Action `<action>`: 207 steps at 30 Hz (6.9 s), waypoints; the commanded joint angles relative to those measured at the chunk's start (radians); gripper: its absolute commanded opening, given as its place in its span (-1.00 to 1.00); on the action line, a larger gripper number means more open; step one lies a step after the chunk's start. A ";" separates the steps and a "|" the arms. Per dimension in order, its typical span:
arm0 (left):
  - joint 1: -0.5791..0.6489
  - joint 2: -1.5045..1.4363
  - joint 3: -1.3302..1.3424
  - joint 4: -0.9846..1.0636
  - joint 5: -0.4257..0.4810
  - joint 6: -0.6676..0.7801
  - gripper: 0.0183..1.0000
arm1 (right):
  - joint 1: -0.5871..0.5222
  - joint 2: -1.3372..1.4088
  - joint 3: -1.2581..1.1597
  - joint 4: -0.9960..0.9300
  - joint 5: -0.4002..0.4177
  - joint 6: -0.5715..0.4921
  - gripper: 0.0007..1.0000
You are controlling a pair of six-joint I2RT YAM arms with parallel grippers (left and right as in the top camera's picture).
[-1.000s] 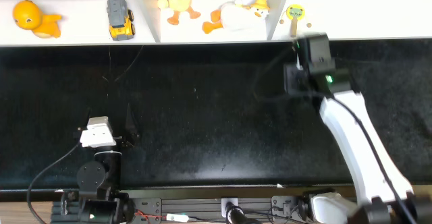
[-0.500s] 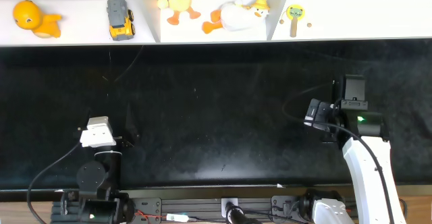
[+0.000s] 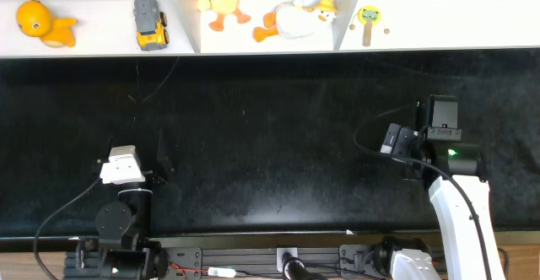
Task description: Store Toys
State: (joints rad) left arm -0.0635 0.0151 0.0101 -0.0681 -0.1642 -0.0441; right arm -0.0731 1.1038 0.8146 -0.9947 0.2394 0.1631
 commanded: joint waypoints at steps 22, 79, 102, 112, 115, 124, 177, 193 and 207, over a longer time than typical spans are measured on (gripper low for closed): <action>0.008 -0.012 -0.002 -0.005 0.007 0.022 1.00 | -0.454 -0.087 -0.002 0.075 -0.417 -0.848 0.99; 0.008 -0.012 -0.002 -0.005 0.007 0.022 1.00 | -0.472 0.322 -0.053 0.300 -0.534 -0.790 0.78; 0.008 -0.012 -0.002 -0.005 0.007 0.022 1.00 | -0.451 0.251 -0.029 0.280 -0.472 -0.693 -0.09; 0.008 -0.012 -0.002 -0.005 0.007 0.022 1.00 | -0.451 0.231 0.130 0.277 -0.459 -0.596 -0.07; 0.008 -0.012 -0.002 -0.005 0.007 0.022 0.99 | -0.451 0.238 0.193 0.301 -0.459 -0.565 -0.05; 0.008 -0.012 -0.002 -0.005 0.007 0.022 1.00 | -0.425 0.352 0.370 0.320 -0.459 -0.513 -0.09; 0.008 -0.012 -0.002 -0.005 0.006 0.022 1.00 | -0.292 0.755 0.756 0.356 -0.474 -0.365 0.99; 0.008 -0.012 -0.002 -0.005 0.007 0.022 0.99 | -0.264 0.152 0.031 0.586 -0.269 -0.294 1.00; 0.008 -0.012 -0.002 -0.005 0.007 0.022 1.00 | 0.049 -0.572 -0.651 1.087 -0.155 -0.159 0.99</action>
State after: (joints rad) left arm -0.0635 0.0147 0.0101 -0.0685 -0.1638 -0.0441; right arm -0.0513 0.6167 0.2241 0.0566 0.0685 -0.0254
